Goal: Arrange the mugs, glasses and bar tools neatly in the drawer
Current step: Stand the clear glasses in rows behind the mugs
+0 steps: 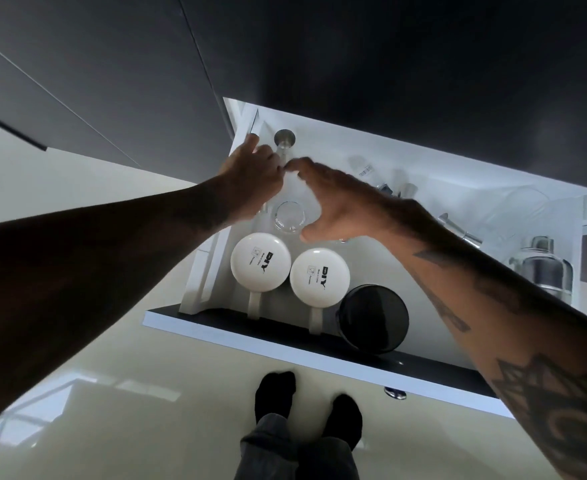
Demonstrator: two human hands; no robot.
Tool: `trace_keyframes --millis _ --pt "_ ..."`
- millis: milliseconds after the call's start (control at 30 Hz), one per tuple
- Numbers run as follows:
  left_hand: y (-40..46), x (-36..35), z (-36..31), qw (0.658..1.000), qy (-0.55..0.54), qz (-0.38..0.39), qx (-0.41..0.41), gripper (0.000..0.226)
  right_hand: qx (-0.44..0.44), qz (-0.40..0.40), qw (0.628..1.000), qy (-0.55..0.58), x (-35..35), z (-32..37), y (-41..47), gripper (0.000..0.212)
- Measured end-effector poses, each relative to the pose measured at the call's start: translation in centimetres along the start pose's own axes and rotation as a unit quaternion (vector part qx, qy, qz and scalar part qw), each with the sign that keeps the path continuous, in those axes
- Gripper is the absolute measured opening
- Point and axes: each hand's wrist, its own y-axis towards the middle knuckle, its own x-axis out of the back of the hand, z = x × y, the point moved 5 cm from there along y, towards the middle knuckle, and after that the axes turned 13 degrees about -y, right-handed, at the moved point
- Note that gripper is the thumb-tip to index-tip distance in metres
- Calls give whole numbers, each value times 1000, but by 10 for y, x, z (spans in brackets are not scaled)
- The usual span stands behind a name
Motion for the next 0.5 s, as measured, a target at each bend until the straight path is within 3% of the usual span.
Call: trace_keyframes --millis 100,167,233,333,400,433,500 --pt "-22 22 12 996 -8 -89 14 56 -73 -86 989 98 28 -14 -33 79" --pt "-44 43 22 985 -101 -136 39 69 -116 -181 967 141 45 -21 -66 60" --pt "-72 63 33 950 -249 -155 110 81 -153 -226 940 206 49 -20 -99 41" --pt "-121 97 21 889 -360 -212 186 81 -161 -149 893 393 39 3 -138 45" --pt "-143 125 -22 863 -393 -265 173 81 -155 -78 868 465 30 29 -155 58" --pt "-147 139 -47 846 -428 -280 155 78 -158 -73 866 470 27 39 -163 59" --pt "-144 155 -92 815 -482 -295 129 70 -174 -136 876 429 26 48 -180 52"
